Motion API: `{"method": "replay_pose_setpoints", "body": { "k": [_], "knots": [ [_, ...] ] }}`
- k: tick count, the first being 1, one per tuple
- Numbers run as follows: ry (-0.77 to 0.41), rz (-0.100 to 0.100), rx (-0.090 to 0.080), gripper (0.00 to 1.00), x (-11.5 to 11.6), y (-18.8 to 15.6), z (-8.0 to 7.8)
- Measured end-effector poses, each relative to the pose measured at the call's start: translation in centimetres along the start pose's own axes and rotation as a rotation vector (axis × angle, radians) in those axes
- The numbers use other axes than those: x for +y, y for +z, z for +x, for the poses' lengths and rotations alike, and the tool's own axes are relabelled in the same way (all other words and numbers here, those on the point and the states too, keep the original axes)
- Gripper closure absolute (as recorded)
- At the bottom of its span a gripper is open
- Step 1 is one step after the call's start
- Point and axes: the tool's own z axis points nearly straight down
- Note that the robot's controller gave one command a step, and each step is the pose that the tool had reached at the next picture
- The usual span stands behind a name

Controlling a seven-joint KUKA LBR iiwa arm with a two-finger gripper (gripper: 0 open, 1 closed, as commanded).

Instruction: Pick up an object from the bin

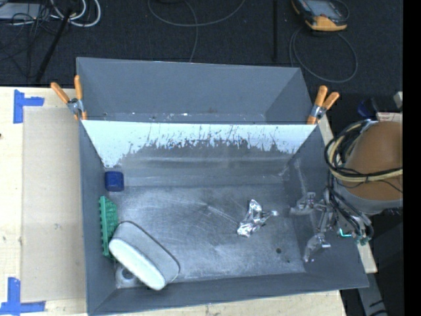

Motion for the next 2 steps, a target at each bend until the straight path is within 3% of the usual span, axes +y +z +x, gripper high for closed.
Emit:
{"method": "replay_pose_setpoints", "body": {
  "k": [1,2],
  "knots": [
    [0.057,0.004,-0.012,0.0,4.6,6.1,-4.8],
    [-0.119,0.002,-0.013,0.0,8.3,3.1,-7.0]
  ]
}}
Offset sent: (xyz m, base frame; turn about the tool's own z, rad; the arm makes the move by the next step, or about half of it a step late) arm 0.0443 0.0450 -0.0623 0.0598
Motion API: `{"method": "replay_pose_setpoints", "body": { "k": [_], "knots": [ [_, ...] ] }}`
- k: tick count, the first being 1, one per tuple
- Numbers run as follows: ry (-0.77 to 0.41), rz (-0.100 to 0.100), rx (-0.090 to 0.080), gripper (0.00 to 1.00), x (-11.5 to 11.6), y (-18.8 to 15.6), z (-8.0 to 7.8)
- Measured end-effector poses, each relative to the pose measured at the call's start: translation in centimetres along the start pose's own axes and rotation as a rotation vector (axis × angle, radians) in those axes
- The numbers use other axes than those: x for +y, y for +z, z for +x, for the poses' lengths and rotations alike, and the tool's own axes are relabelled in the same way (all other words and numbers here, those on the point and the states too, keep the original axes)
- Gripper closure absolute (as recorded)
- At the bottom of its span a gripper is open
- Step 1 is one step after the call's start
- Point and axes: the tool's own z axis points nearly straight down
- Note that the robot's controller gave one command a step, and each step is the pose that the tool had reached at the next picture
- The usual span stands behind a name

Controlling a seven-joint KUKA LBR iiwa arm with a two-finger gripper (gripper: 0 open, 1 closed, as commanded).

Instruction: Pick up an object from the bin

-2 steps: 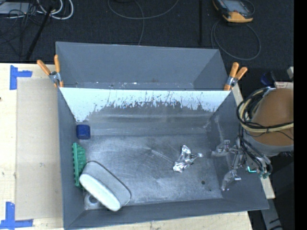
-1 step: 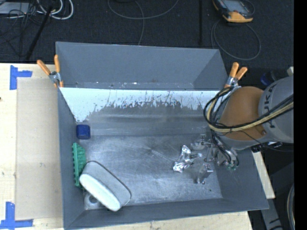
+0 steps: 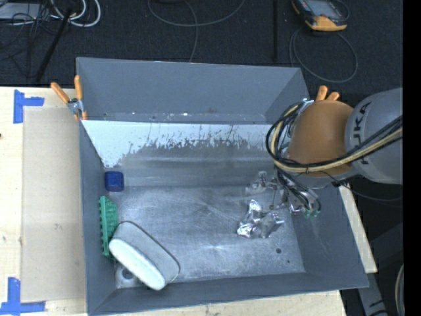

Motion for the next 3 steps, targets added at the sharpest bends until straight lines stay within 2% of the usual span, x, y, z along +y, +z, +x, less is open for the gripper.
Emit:
{"method": "replay_pose_setpoints", "body": {
  "k": [1,2,3],
  "knots": [
    [-0.119,0.003,0.001,0.0,-4.3,-0.2,-2.3],
    [-0.195,0.002,-0.002,0.0,-3.9,2.6,-1.7],
    [-0.428,0.006,-0.011,0.0,-3.7,2.5,-1.5]
  ]
}}
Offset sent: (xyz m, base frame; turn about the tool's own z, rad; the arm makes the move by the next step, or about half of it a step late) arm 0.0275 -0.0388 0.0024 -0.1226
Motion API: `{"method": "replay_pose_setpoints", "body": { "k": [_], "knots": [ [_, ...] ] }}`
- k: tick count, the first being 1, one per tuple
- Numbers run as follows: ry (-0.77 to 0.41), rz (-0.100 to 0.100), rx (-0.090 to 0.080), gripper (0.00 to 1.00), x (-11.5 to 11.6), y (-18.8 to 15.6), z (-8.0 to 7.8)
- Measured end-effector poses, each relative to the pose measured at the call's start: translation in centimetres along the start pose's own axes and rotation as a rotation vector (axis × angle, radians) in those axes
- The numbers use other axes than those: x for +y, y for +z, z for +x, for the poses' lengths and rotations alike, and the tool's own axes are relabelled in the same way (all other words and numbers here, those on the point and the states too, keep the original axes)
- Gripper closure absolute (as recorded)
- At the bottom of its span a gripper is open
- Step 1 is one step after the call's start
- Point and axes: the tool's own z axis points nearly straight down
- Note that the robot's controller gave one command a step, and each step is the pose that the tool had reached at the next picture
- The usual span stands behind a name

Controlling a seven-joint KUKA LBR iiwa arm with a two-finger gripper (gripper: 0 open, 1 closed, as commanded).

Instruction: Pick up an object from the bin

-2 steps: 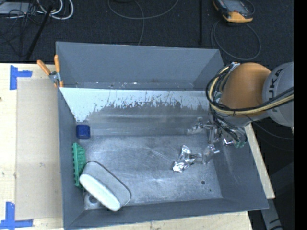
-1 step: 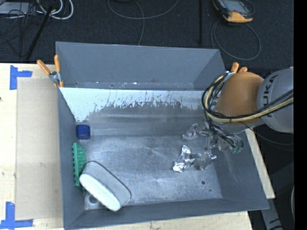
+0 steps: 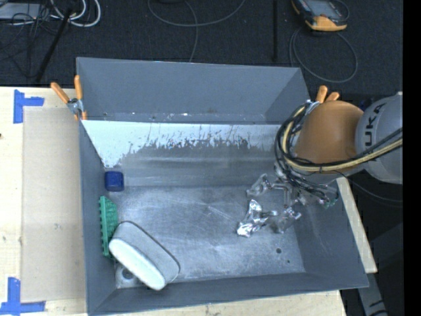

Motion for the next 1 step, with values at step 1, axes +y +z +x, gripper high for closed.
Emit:
{"method": "replay_pose_setpoints", "body": {
  "k": [1],
  "knots": [
    [-0.001,-0.001,0.002,1.0,0.02,-0.15,-0.04]
  ]
}}
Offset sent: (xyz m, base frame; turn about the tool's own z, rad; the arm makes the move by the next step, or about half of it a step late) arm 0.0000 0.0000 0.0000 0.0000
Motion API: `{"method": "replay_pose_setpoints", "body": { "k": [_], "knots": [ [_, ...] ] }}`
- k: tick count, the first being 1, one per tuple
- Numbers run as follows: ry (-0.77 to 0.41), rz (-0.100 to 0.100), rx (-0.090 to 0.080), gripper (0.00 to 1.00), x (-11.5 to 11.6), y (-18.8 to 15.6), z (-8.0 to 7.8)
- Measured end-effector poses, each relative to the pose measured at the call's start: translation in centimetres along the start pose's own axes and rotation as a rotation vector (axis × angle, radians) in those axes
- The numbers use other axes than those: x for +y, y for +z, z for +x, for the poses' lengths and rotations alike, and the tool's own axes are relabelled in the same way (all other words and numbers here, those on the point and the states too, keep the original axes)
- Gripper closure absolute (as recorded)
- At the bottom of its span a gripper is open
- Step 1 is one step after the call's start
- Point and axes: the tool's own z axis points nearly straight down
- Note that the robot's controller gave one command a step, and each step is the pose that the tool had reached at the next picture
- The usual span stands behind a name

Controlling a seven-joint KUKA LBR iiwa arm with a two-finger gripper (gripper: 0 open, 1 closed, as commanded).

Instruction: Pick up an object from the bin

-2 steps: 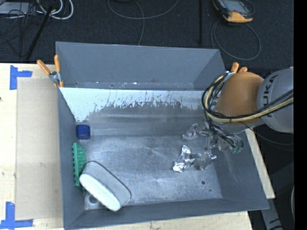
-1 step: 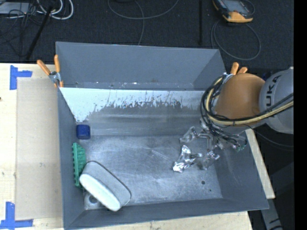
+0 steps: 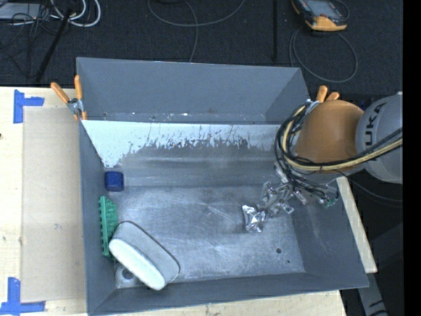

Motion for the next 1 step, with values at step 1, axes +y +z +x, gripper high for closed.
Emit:
{"method": "replay_pose_setpoints", "body": {
  "k": [1],
  "knots": [
    [0.003,-0.004,0.007,1.0,-0.09,-5.24,-0.27]
  ]
}}
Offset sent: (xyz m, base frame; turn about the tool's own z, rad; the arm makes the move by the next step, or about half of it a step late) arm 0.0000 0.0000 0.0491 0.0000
